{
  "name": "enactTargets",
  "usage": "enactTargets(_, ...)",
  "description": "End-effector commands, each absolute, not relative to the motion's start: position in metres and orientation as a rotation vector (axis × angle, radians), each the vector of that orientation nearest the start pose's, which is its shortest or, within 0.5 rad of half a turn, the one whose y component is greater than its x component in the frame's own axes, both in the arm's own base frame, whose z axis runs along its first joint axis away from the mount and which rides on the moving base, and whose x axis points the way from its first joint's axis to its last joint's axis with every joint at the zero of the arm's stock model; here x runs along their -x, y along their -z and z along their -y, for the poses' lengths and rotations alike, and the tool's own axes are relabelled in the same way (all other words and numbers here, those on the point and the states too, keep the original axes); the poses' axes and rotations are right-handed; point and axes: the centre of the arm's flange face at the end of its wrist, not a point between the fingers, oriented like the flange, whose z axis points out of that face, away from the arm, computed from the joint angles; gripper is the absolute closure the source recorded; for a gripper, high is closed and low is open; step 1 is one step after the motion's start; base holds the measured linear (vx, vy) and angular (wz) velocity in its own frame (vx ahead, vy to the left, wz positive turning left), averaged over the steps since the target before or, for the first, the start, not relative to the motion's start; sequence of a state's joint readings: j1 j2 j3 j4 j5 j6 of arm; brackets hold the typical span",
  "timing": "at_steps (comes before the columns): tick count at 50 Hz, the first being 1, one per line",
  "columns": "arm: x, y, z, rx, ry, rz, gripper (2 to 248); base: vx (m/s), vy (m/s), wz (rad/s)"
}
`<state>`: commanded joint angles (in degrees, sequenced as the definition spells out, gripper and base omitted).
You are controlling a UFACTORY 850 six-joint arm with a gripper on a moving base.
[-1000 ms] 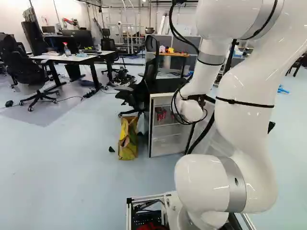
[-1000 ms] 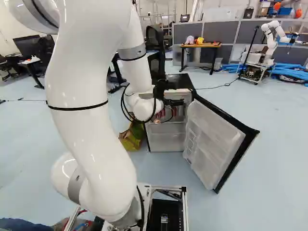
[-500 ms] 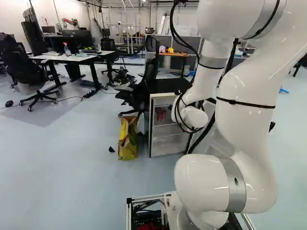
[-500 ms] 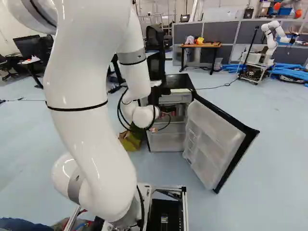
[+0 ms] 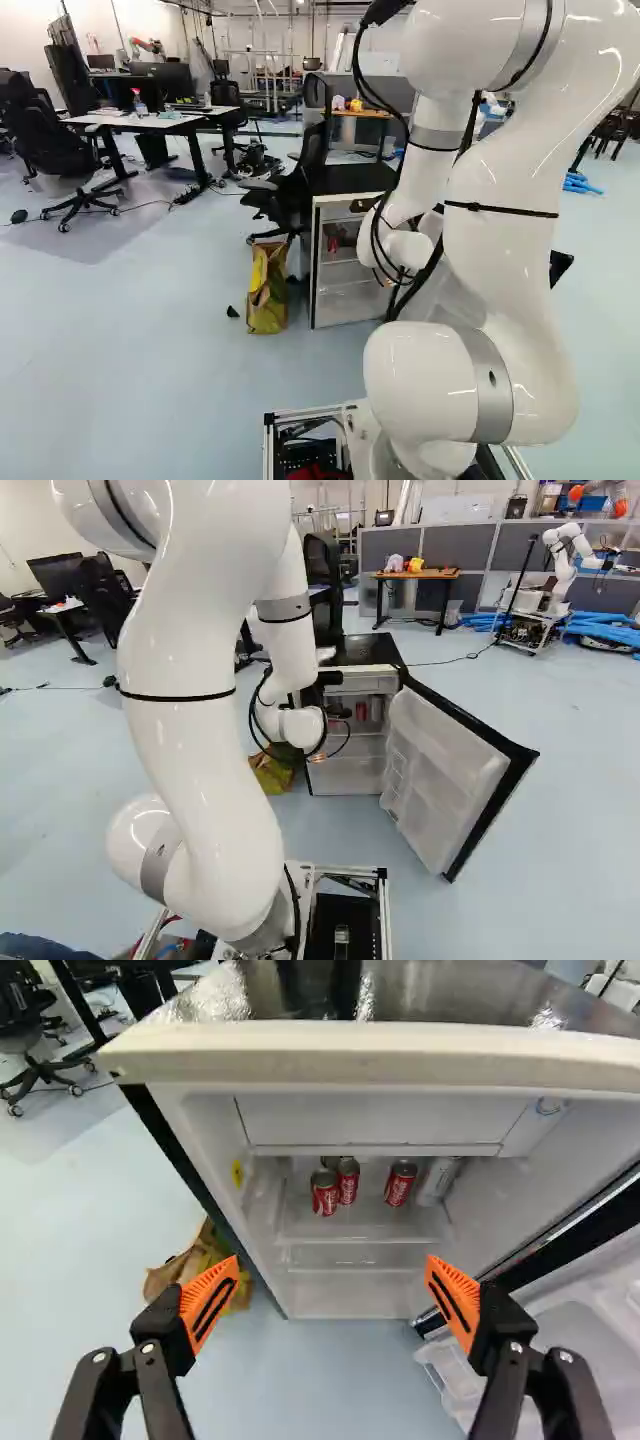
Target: Grab a drink from the fridge
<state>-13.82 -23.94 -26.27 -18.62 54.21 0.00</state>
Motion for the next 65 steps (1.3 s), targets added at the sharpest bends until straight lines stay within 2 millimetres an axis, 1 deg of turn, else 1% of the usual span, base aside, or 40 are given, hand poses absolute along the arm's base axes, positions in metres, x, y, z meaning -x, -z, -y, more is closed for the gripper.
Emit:
enactTargets(8, -0.393, -0.240, 0.072, 2.753, 1.413, 0.157, 3, 0.000, 0.000, 0.000)
enactTargets(18, -0.400, -0.228, 0.076, 2.763, 1.388, 0.150, 3, 0.000, 0.000, 0.000)
enactTargets(65, -0.447, -0.165, 0.092, 2.788, 1.316, 0.126, 3, 0.000, 0.000, 0.000)
